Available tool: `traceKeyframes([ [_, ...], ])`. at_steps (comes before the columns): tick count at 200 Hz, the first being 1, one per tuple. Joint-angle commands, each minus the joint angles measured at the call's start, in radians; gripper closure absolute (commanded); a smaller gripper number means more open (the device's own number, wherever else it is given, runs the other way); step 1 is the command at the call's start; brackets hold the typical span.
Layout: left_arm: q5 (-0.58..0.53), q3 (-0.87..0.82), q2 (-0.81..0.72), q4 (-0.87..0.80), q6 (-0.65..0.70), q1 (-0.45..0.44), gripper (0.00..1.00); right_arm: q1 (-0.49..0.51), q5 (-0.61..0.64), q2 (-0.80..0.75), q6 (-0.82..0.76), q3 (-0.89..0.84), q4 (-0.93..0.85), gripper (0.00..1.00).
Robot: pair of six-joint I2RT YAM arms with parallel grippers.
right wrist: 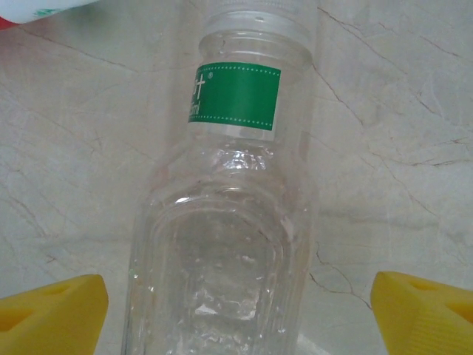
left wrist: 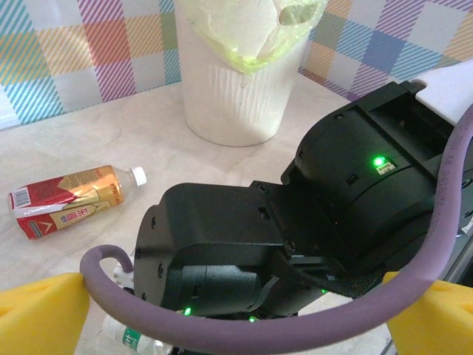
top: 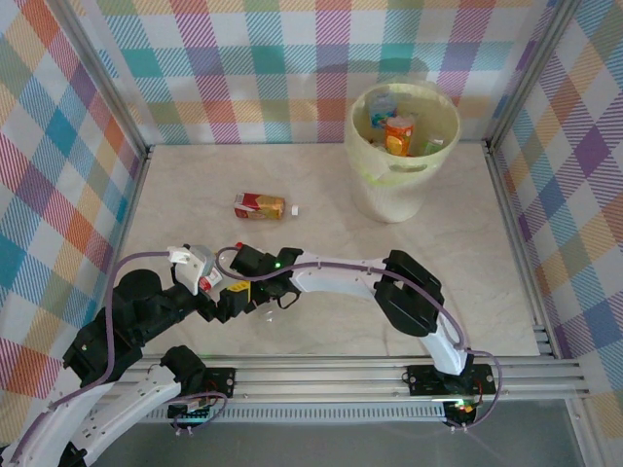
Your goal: Put the plastic bottles in the bin
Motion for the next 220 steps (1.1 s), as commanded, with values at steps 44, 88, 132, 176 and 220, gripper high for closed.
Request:
traceKeyframes([
  [44,0.026,-0.007,-0.01,0.015,-0.002,0.009,0.0,0.023,0.044,0.048,0.031,0.043,-0.085,0.15],
  [88,0.046,-0.011,0.005,0.02,-0.003,0.008,0.0,0.023,0.042,0.061,0.04,0.037,-0.072,0.2],
  [132,0.048,-0.009,0.02,0.016,-0.001,0.01,0.0,0.02,0.061,0.067,0.04,0.034,-0.084,0.24],
  [176,0.051,-0.01,0.021,0.017,-0.002,0.012,0.0,0.015,0.064,0.064,0.045,0.021,-0.076,0.31],
  [220,0.056,-0.009,0.024,0.017,-0.002,0.013,0.0,-0.003,0.067,0.027,0.058,-0.029,-0.04,0.38],
])
